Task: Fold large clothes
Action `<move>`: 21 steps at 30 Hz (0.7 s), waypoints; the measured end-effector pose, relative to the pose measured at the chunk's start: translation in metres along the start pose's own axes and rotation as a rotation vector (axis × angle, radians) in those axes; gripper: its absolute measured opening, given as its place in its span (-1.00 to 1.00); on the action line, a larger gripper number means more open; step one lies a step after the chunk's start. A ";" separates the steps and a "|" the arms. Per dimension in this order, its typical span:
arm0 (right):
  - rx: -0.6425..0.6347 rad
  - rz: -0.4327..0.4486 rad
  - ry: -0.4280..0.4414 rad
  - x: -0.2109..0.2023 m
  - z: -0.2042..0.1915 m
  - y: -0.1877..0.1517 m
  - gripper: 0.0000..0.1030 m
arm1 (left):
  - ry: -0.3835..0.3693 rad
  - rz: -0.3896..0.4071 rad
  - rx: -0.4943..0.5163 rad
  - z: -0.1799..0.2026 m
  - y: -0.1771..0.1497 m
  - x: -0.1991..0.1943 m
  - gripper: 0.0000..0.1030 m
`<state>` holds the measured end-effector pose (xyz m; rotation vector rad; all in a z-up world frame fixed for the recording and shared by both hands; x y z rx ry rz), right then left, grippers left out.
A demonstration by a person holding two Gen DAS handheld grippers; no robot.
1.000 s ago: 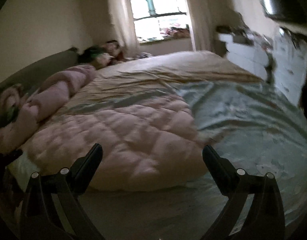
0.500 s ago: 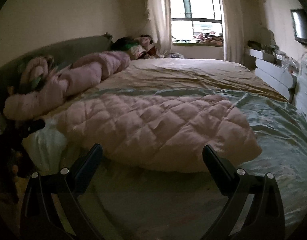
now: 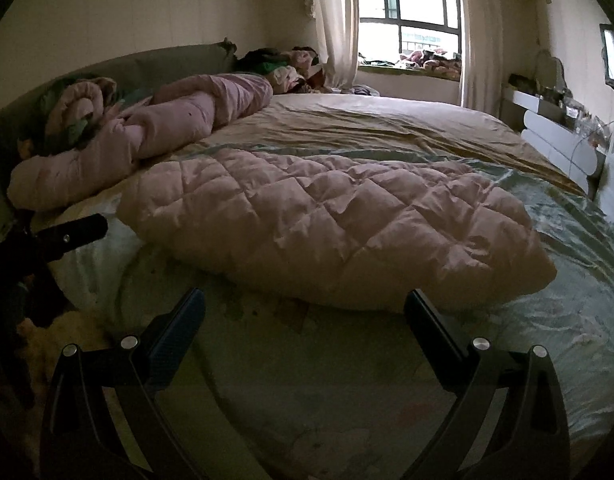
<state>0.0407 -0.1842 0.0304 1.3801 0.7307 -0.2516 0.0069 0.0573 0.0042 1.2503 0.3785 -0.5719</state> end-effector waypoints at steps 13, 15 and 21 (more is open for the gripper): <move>-0.009 -0.003 0.005 0.000 -0.004 0.000 0.92 | 0.012 0.003 0.003 0.000 -0.001 0.000 0.82; -0.009 -0.005 0.007 0.000 -0.005 0.000 0.92 | 0.016 0.003 0.004 0.000 -0.001 0.000 0.82; -0.006 -0.006 0.003 0.000 -0.005 0.000 0.92 | 0.024 0.003 0.004 0.001 -0.003 -0.002 0.82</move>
Point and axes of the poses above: each gripper's, at about its wrist camera, not at the fingertips, and x roughly the way its jaws point, z to its right, y to its top, the point moved 1 cm from there along x, roughly the way its jaws point, and after that the axes turned 7 degrees about -y, right-handed, at the moved point
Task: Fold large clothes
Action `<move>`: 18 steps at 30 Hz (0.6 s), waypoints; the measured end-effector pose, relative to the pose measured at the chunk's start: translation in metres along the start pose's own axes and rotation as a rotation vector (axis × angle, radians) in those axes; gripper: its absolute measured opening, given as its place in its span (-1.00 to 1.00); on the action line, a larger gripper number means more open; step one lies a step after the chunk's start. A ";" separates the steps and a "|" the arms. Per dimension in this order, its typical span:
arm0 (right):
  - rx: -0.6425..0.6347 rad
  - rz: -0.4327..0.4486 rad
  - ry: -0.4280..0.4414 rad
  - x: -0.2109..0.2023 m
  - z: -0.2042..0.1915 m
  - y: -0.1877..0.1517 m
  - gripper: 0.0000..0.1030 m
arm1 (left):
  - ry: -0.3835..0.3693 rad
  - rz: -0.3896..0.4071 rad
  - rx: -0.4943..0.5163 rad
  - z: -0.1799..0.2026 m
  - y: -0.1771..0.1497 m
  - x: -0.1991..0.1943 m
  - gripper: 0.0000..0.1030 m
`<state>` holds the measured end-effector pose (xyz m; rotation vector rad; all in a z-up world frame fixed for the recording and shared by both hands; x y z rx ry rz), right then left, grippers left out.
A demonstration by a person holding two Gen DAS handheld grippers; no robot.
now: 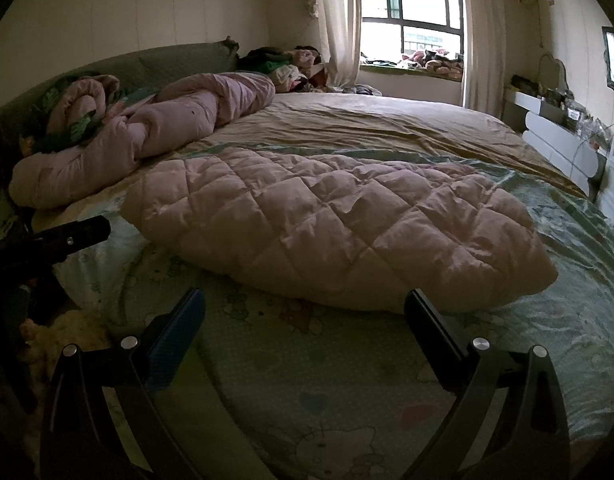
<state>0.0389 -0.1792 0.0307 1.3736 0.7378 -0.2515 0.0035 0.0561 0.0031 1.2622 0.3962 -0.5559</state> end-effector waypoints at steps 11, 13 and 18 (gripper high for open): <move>0.000 0.004 0.007 -0.004 -0.003 0.001 0.92 | 0.011 0.000 0.003 0.002 -0.001 -0.004 0.82; -0.001 0.004 0.006 -0.004 -0.003 0.001 0.92 | 0.013 0.000 0.007 0.002 -0.001 -0.005 0.82; -0.001 0.006 0.009 -0.005 -0.003 0.002 0.92 | 0.014 0.001 0.013 0.003 0.000 -0.007 0.82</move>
Point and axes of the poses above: each gripper's, at about its wrist camera, not at the fingertips, and x roughly the way its jaws point, z to its right, y to its top, the point moved 1 cm from there along x, roughly the way its jaws point, and after that the axes turned 7 degrees about -y, right-handed, at the moved point
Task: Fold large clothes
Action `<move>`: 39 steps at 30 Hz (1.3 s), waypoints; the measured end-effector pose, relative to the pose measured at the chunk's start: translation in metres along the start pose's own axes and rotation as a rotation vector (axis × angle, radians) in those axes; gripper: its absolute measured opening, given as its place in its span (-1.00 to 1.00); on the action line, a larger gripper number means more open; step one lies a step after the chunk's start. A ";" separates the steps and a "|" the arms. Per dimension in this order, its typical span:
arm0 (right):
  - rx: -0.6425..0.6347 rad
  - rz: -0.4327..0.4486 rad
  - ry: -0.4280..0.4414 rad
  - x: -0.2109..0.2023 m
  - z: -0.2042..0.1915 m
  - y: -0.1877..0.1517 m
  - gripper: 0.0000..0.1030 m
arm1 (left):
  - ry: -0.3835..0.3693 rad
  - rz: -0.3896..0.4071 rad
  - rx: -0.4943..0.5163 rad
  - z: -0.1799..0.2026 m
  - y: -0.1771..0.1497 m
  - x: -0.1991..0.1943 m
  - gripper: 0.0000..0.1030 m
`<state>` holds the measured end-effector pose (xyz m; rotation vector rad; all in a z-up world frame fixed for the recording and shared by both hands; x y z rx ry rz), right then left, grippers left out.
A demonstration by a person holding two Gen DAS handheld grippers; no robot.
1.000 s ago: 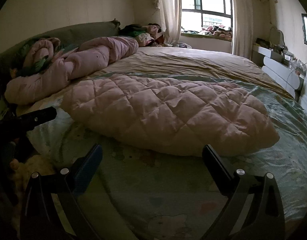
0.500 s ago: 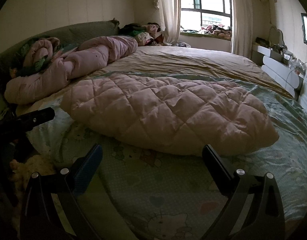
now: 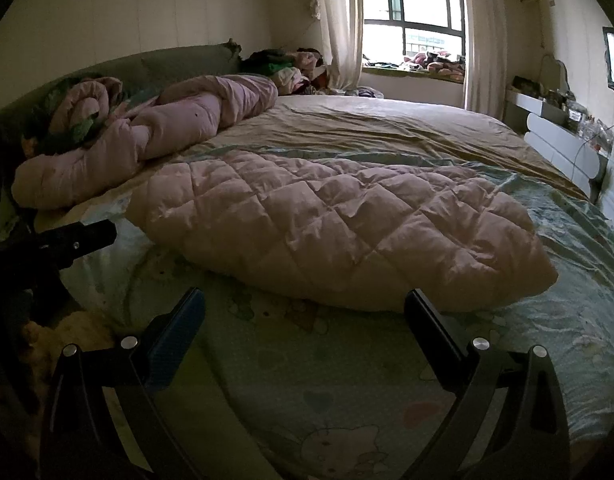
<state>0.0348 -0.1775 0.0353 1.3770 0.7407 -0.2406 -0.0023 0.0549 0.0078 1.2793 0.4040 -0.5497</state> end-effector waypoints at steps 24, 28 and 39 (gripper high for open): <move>0.000 0.012 -0.007 -0.006 -0.004 0.002 0.92 | 0.027 0.002 0.001 0.001 0.000 -0.004 0.82; 0.001 0.008 -0.007 -0.006 -0.005 0.002 0.92 | 0.026 0.002 0.001 0.001 0.000 -0.003 0.82; 0.001 0.003 -0.012 -0.006 -0.007 0.001 0.92 | 0.052 -0.001 -0.002 -0.003 0.001 -0.004 0.82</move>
Point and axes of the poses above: each gripper's, at about its wrist camera, not at the fingertips, and x roughly the way its jaws point, z to its right, y to its top, the point moved 1 cm from there along x, roughly the way its jaws point, and after that the axes turned 7 degrees about -y, right-handed, at the moved point
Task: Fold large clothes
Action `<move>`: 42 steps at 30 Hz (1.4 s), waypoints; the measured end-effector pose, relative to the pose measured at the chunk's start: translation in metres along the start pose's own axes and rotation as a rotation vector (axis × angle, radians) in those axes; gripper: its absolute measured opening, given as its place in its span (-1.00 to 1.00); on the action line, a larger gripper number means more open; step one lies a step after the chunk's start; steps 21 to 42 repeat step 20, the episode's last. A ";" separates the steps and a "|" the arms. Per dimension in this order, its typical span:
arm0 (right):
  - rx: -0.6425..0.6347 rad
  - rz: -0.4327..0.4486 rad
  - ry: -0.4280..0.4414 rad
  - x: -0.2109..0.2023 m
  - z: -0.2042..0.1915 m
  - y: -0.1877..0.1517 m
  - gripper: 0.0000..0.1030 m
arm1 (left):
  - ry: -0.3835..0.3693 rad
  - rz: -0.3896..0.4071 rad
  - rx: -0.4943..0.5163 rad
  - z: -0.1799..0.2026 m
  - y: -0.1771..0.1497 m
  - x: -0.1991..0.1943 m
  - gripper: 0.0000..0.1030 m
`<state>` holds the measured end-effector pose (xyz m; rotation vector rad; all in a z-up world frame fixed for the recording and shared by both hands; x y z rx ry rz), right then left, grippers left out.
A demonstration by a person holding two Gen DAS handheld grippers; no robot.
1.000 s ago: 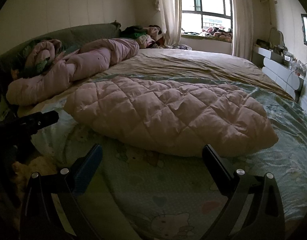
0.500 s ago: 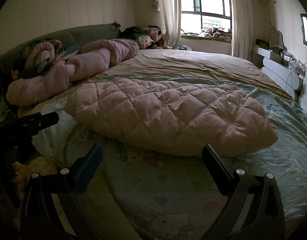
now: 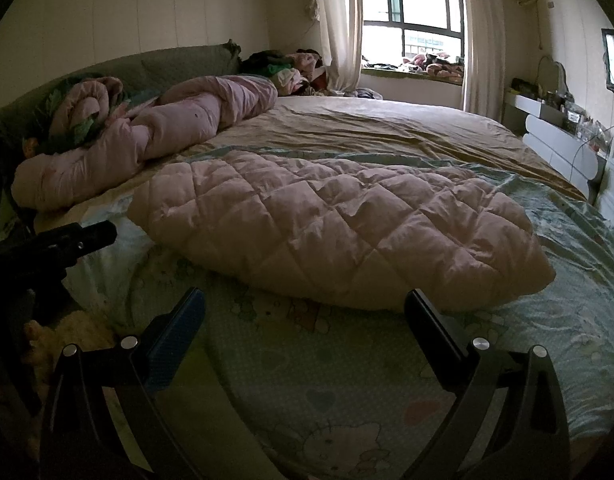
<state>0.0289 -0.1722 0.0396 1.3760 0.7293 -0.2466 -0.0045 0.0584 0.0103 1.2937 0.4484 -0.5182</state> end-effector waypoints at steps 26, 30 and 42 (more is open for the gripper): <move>0.374 -0.079 -0.374 -0.002 0.159 -0.046 0.92 | 0.125 -0.069 -0.146 -0.104 0.025 0.045 0.82; 0.374 -0.079 -0.374 -0.002 0.159 -0.046 0.92 | 0.125 -0.069 -0.146 -0.104 0.025 0.045 0.82; 0.374 -0.079 -0.374 -0.002 0.159 -0.046 0.92 | 0.125 -0.069 -0.146 -0.104 0.025 0.045 0.82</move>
Point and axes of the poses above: each gripper's, at about its wrist camera, not at the fingertips, and x roughly the way its jaws point, z to its right, y to its top, the point moved 1 cm from there along x, roughly the way its jaws point, and after that the axes turned 7 degrees about -y, right-handed, at the moved point
